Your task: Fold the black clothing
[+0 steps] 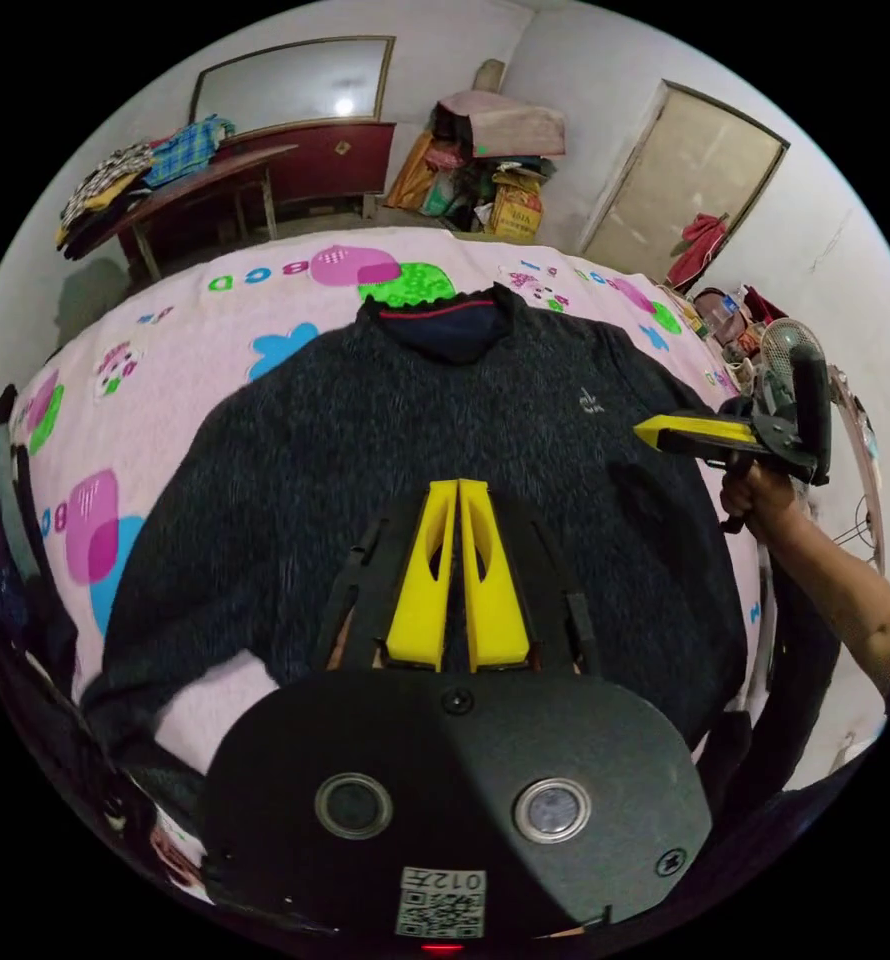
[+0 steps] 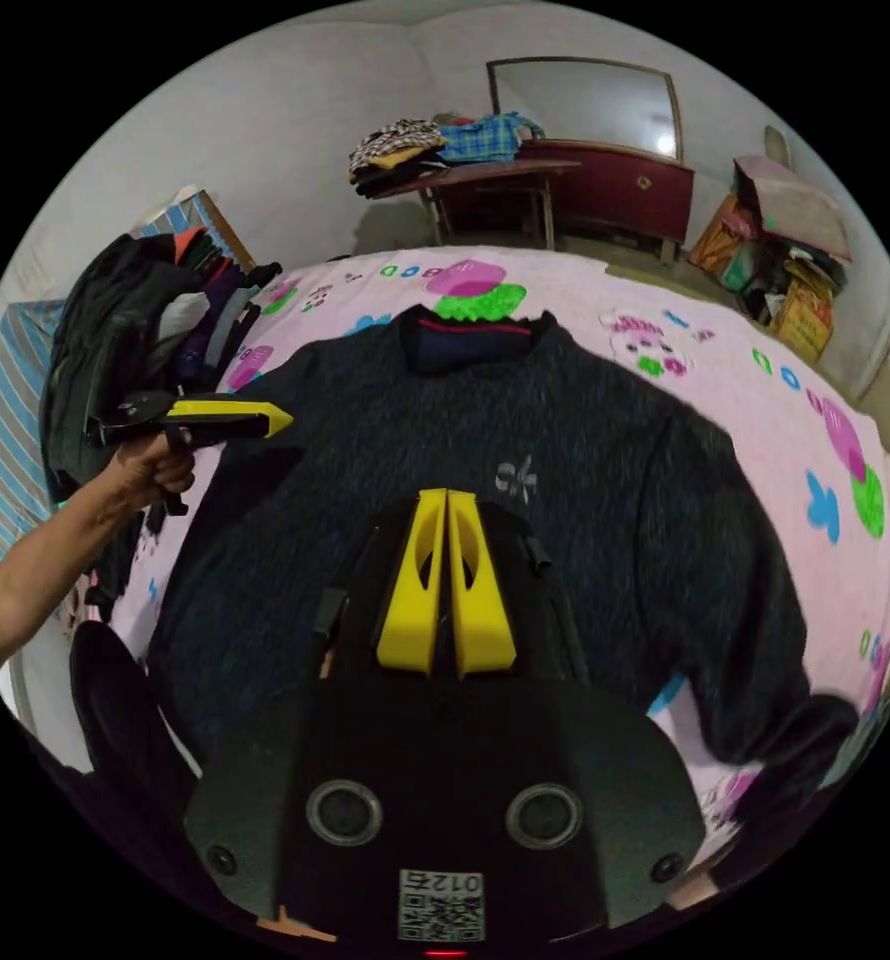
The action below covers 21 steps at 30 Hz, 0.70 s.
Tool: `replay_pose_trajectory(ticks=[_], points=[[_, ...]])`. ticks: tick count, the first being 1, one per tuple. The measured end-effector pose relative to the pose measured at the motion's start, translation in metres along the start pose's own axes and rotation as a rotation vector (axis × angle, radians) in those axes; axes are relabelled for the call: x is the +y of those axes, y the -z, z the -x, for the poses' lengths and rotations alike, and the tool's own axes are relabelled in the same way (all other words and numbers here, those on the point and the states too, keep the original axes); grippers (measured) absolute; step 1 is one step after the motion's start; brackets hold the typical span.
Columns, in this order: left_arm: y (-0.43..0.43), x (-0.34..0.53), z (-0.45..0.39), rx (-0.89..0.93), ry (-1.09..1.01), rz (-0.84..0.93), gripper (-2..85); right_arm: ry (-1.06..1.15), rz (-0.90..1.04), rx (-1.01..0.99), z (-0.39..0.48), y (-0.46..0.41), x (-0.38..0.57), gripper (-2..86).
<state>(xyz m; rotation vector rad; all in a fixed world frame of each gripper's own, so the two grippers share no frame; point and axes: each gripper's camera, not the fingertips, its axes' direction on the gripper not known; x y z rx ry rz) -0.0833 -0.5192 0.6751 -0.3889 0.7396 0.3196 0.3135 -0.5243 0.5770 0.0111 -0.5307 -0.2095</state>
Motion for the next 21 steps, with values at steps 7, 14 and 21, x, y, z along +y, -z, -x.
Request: replay_pose_trajectory(ticks=[7, 14, 21], points=[[-0.038, -0.089, 0.021, -0.012, -0.083, 0.071, 0.8, 0.082, 0.024, 0.005, -0.023, -0.052, -0.084, -0.9], [-0.053, -0.127, 0.033, 0.033, -0.134, 0.073, 0.8, 0.044, 0.052, -0.091, -0.043, -0.087, -0.119, -0.9], [-0.049, -0.148, 0.058, -0.007, -0.043, 0.008, 0.7, -0.120, -0.039, -0.118, -0.066, -0.100, -0.127, -0.9]])
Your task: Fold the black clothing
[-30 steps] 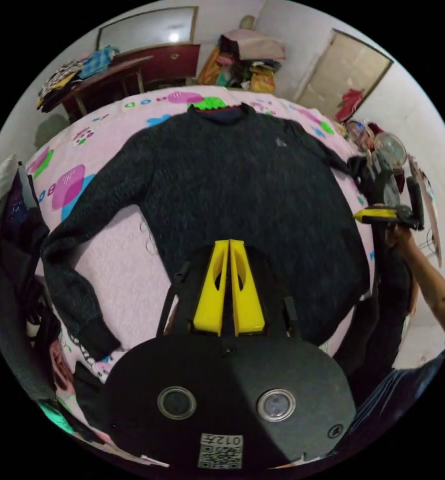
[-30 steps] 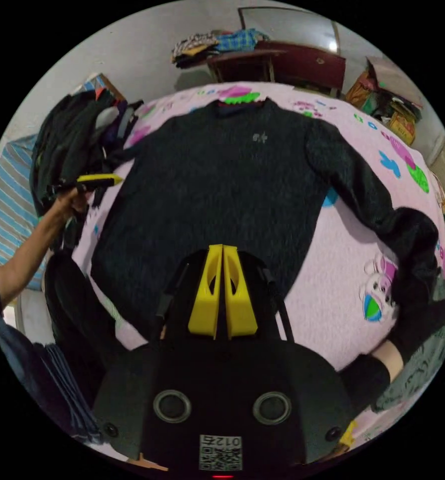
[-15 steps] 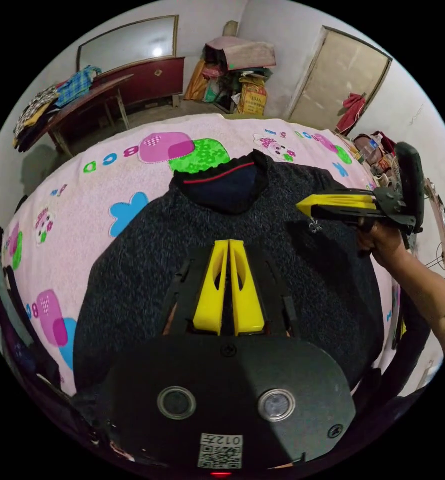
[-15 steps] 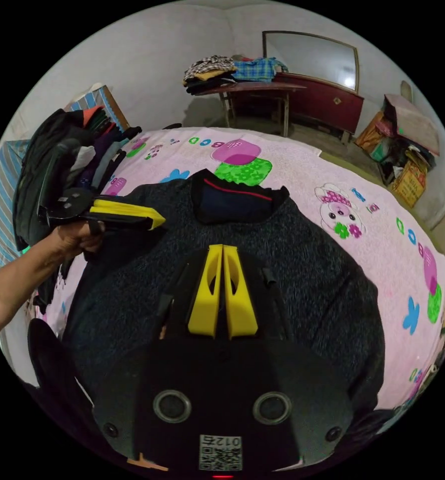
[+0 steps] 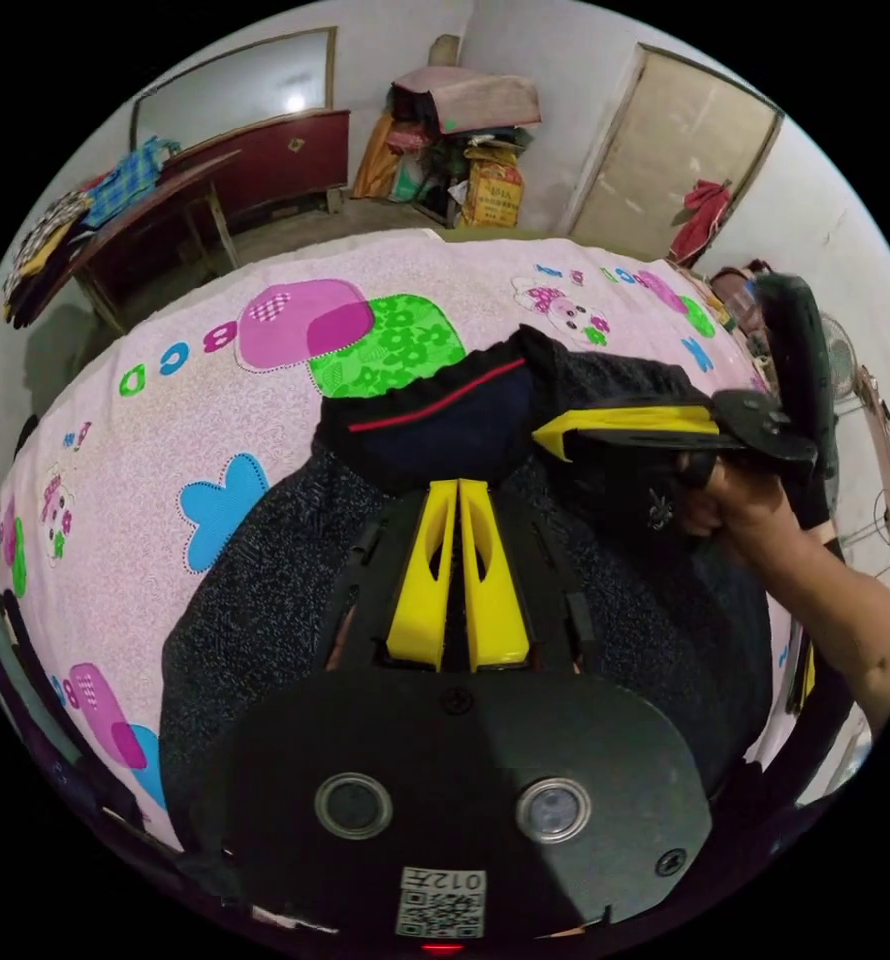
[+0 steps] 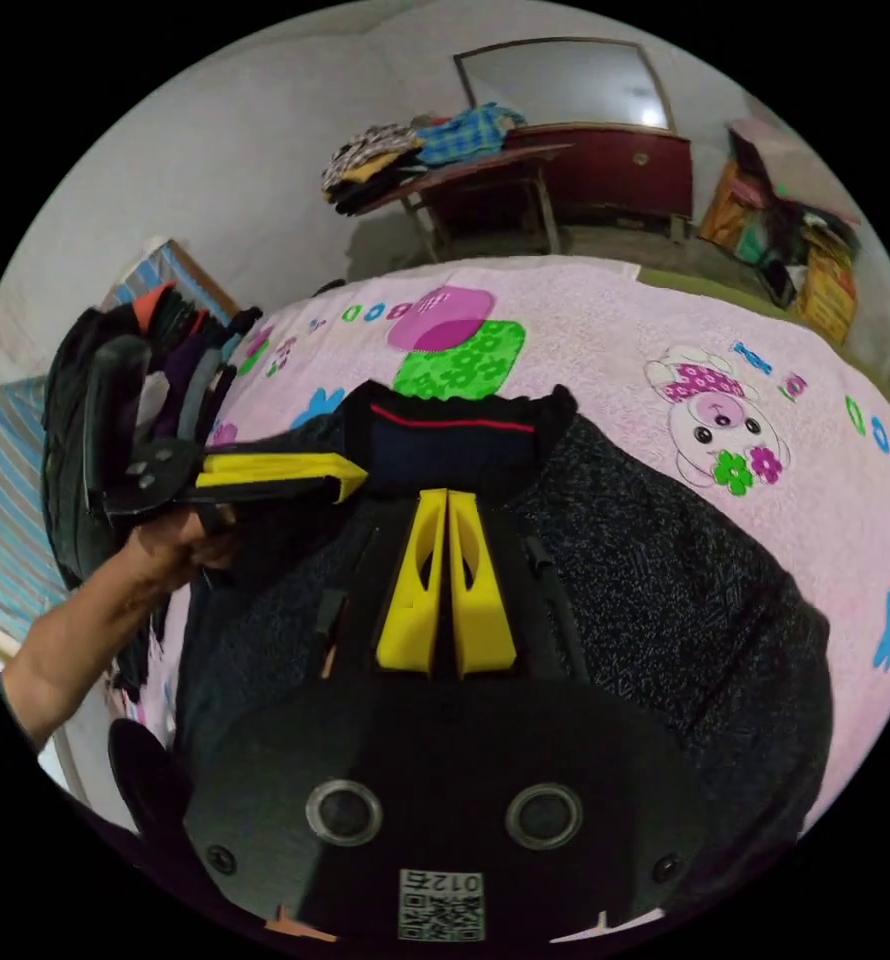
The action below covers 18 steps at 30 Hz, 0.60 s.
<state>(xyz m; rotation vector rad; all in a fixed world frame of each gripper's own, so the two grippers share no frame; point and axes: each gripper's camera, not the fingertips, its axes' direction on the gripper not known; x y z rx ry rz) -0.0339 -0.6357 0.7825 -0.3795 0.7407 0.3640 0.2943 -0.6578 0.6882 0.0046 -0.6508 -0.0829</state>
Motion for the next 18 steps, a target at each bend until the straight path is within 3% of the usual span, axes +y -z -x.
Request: replay_pose_trajectory(ticks=[6, 11, 18], points=[[0.005, 0.005, 0.037, 0.045, 0.169, -0.046, 0.7, -0.116, -0.051, -0.089, -0.016, -0.006, 0.003, -0.8], [0.034, 0.018, 0.042, 0.083, 0.159, -0.166, 0.6, 0.166, -0.065, 0.080, 0.031, -0.006, 0.012, -0.9], [0.017, 0.008, 0.027, 0.077, 0.051, -0.031, 0.4, 0.169, 0.047, 0.084, 0.054, -0.049, -0.006, -0.9]])
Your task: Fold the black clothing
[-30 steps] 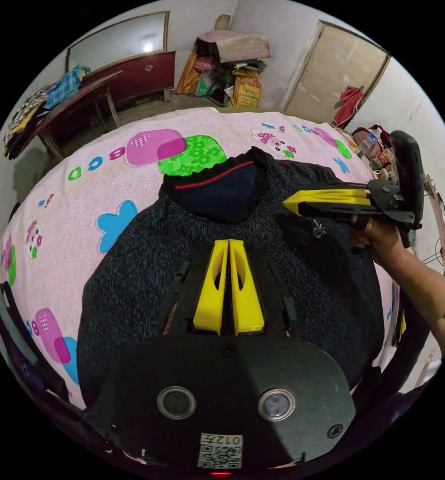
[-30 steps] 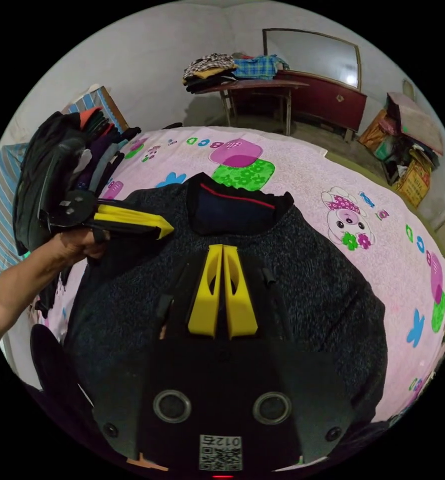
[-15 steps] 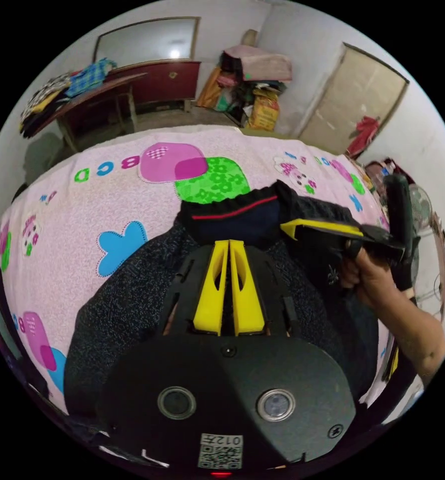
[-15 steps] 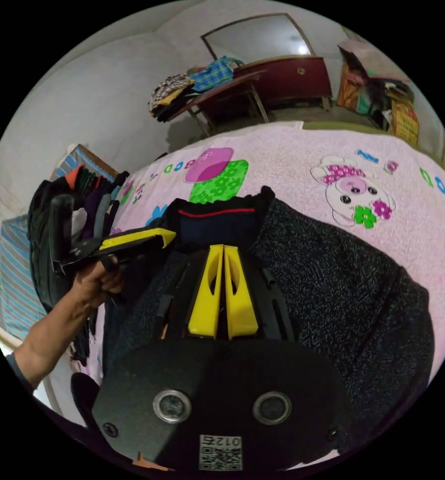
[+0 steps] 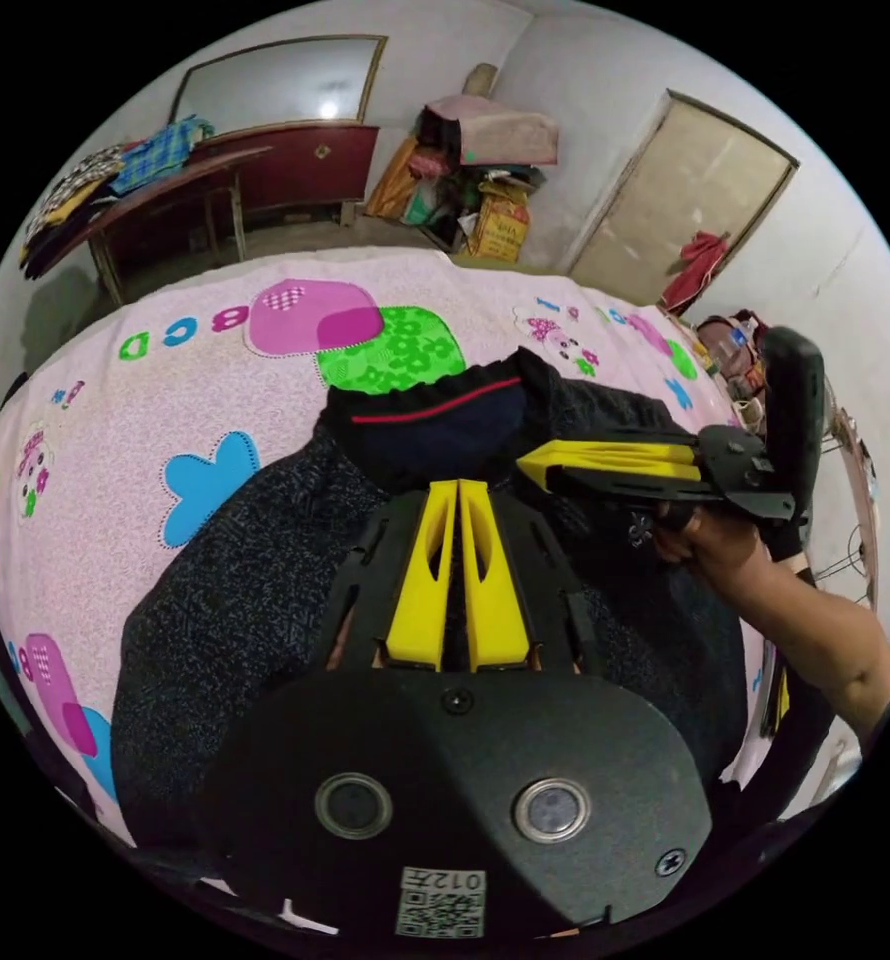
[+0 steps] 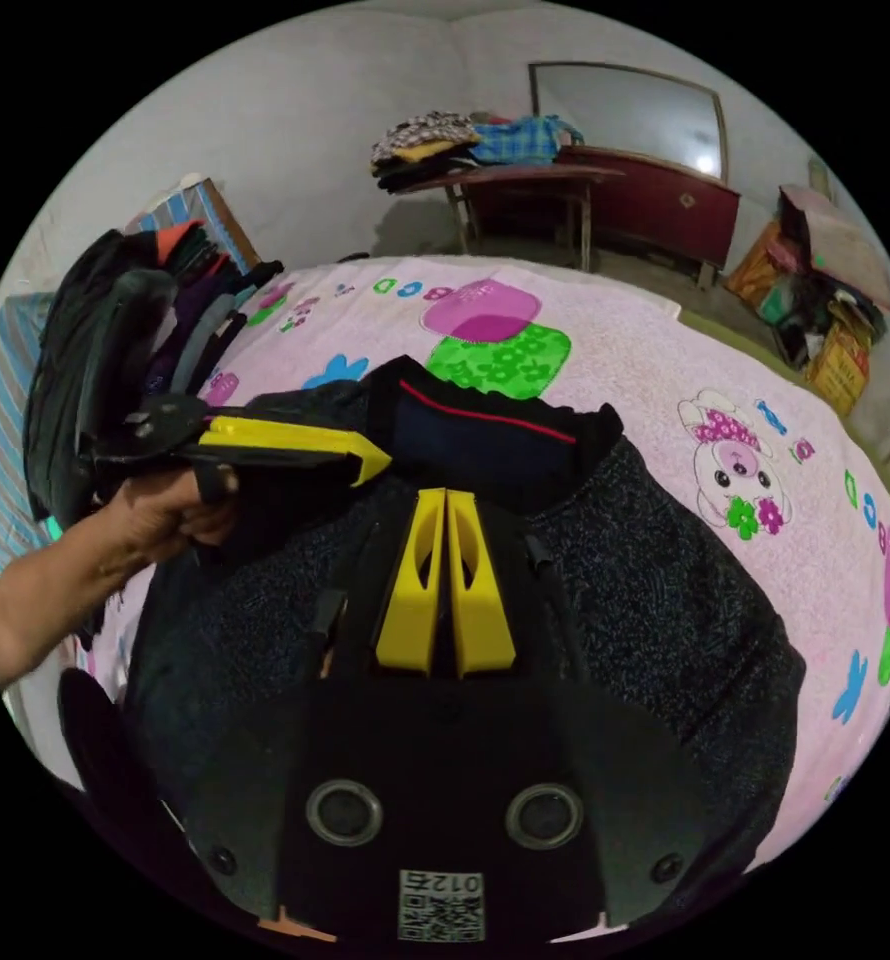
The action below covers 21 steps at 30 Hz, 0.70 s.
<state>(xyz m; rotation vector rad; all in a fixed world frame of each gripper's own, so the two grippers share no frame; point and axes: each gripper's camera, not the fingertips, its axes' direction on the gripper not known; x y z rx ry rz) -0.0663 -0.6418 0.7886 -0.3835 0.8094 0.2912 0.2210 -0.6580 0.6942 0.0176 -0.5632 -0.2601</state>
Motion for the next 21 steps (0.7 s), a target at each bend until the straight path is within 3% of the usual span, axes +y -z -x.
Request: replay_pose_trajectory(ticks=[6, 10, 13, 17, 21], points=[[0.009, 0.009, 0.024, 0.086, 0.262, -0.033, 0.3, -0.299, -0.054, -0.130, -0.007, -0.013, 0.004, -0.9], [0.033, 0.022, 0.015, 0.037, 0.187, -0.080, 0.6, -0.169, -0.115, -0.077, 0.030, -0.010, 0.006, -0.9], [0.034, 0.032, 0.011, -0.068, 0.153, -0.015, 0.6, -0.100, -0.034, 0.003, 0.058, -0.031, 0.003, -0.9], [0.048, 0.052, 0.017, -0.009, 0.230, -0.024, 0.6, -0.199, -0.043, -0.013, 0.076, -0.037, 0.008, -0.9], [0.086, 0.093, -0.005, -0.030, 0.164, -0.052, 0.7, -0.172, -0.042, -0.022, 0.115, -0.026, 0.030, -0.9]])
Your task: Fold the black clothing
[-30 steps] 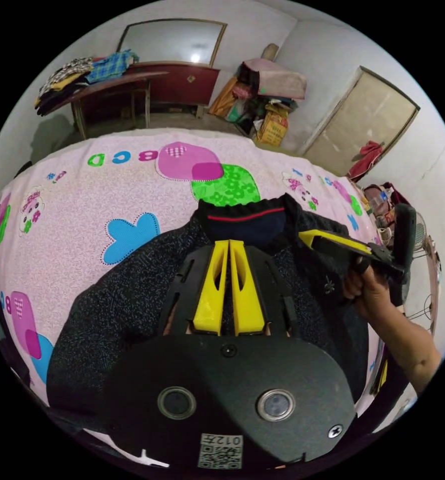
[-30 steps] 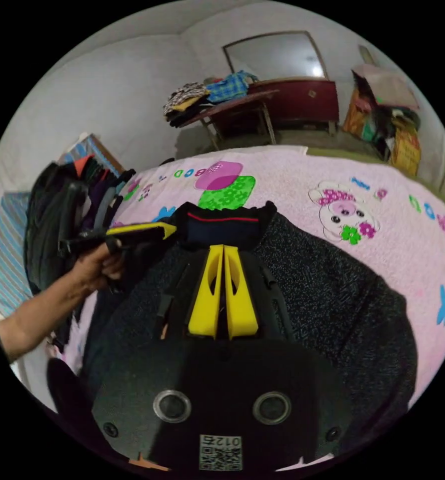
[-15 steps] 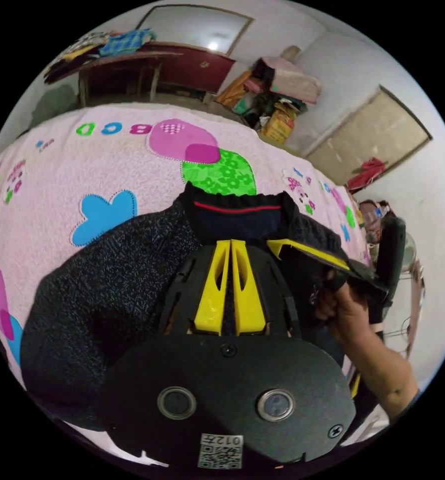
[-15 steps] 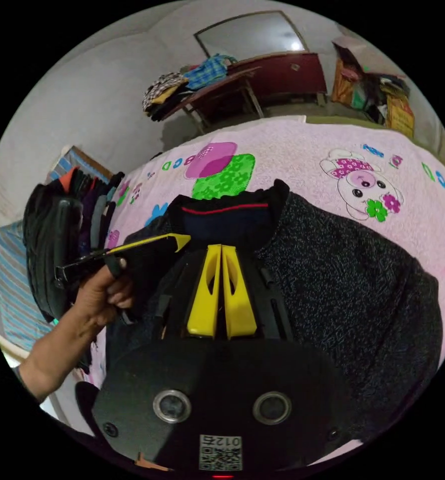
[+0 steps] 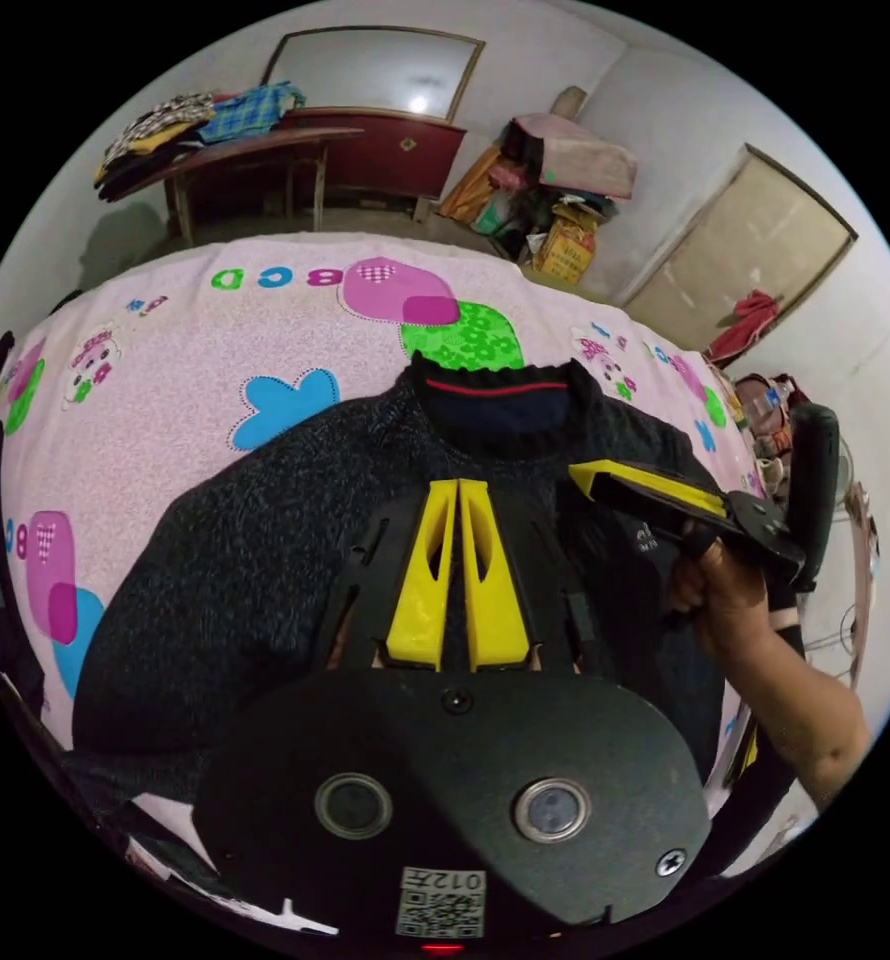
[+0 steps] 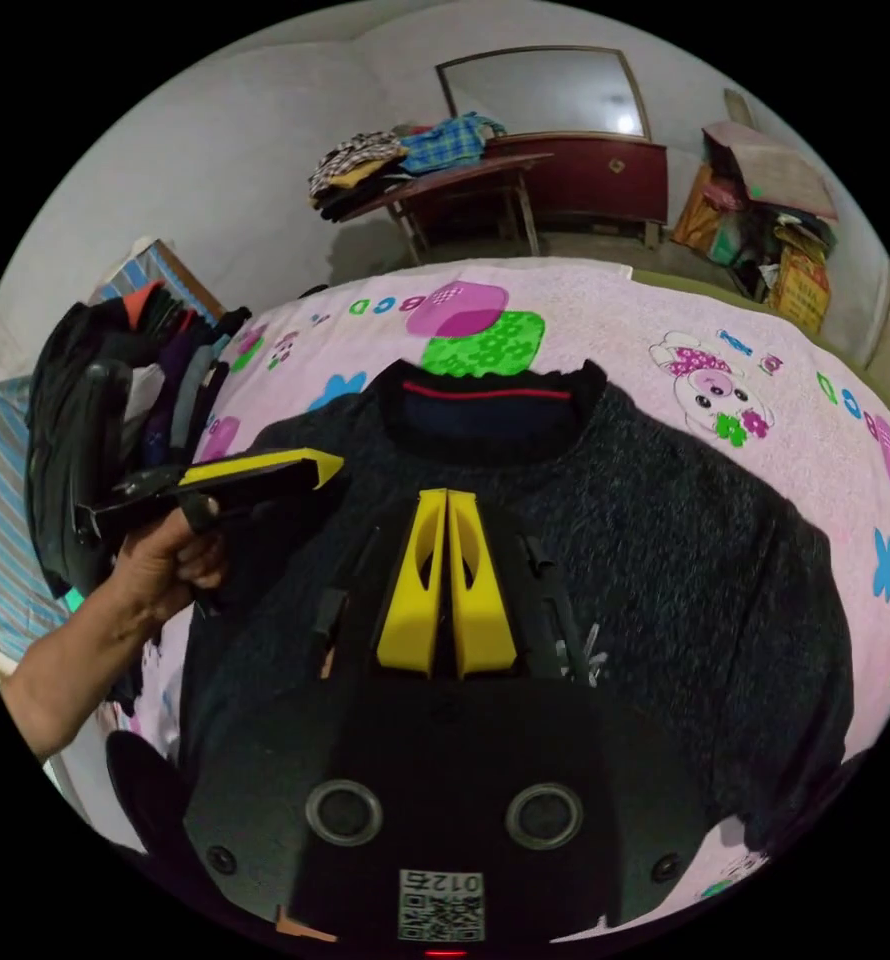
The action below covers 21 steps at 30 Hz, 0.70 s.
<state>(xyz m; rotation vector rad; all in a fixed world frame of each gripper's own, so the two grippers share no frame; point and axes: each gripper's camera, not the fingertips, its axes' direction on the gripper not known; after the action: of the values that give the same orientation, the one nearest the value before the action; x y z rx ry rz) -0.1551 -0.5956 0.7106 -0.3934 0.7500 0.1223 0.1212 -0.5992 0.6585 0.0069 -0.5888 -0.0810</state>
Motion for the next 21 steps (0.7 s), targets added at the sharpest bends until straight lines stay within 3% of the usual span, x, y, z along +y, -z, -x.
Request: replay_pose_trajectory(ticks=[6, 12, 21], points=[[0.049, 0.107, -0.039, -0.087, -0.148, 0.118, 0.6, 0.093, 0.109, -0.022, 0.080, 0.011, 0.089, -0.9], [0.079, 0.204, -0.056, -0.228, -0.217, 0.171, 0.5, 0.145, 0.139, 0.176, 0.138, 0.010, 0.171, -1.0], [0.138, 0.255, -0.043, -0.144, -0.120, 0.133, 0.8, 0.093, 0.163, 0.143, 0.188, 0.004, 0.199, -1.0]])
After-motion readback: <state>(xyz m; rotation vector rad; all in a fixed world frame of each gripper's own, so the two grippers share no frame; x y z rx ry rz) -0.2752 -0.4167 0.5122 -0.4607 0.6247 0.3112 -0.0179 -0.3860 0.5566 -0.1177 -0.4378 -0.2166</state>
